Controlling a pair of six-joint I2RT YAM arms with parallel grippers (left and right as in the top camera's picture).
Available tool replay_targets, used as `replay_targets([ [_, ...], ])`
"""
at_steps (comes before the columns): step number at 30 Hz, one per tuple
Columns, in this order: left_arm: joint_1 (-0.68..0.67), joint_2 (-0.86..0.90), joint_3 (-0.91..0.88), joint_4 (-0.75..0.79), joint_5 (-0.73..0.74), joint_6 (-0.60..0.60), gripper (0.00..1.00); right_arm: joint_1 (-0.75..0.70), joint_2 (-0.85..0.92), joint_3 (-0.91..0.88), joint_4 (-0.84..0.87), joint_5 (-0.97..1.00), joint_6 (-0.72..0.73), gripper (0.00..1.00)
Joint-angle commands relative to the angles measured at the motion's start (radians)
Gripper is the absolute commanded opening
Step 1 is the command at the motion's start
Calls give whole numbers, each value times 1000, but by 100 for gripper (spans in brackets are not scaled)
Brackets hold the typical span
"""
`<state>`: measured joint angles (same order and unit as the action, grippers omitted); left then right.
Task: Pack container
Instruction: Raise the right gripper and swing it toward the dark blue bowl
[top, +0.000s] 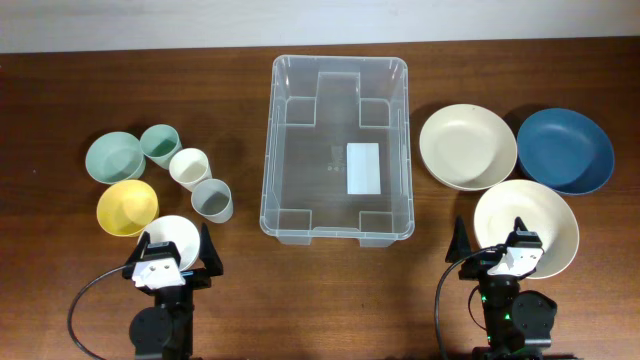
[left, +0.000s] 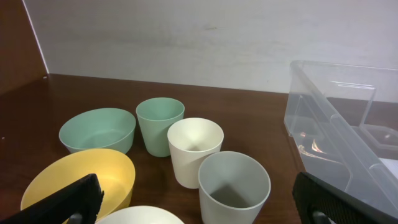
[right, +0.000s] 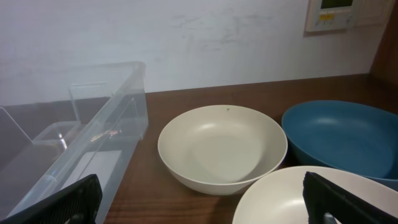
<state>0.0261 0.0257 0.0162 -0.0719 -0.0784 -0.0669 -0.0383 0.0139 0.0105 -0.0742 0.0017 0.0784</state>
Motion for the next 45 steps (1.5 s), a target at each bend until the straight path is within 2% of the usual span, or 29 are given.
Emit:
replay_targets([
  [1, -4, -7, -7, -2, 1, 19, 100, 6, -10, -5, -6, 10, 0, 99],
  [17, -4, -7, -7, -2, 1, 19, 100, 6, -10, -5, 48, 6, 7, 99],
  [29, -4, -7, -7, -2, 1, 19, 100, 5, -7, 5, 357, -62, 7, 99],
  [34, -4, -7, -7, -2, 1, 19, 100, 5, 23, 81, 360, -62, 2, 99],
  [38, -4, -7, -7, -2, 1, 19, 100, 5, 102, 181, 397, -101, -106, 99],
  [41, -4, -7, -7, -2, 1, 19, 100, 5, 193, 288, 416, -151, -199, 99],
  [45, -4, -7, -7, -2, 1, 19, 100, 5, 327, 468, 415, -157, -213, 99],
])
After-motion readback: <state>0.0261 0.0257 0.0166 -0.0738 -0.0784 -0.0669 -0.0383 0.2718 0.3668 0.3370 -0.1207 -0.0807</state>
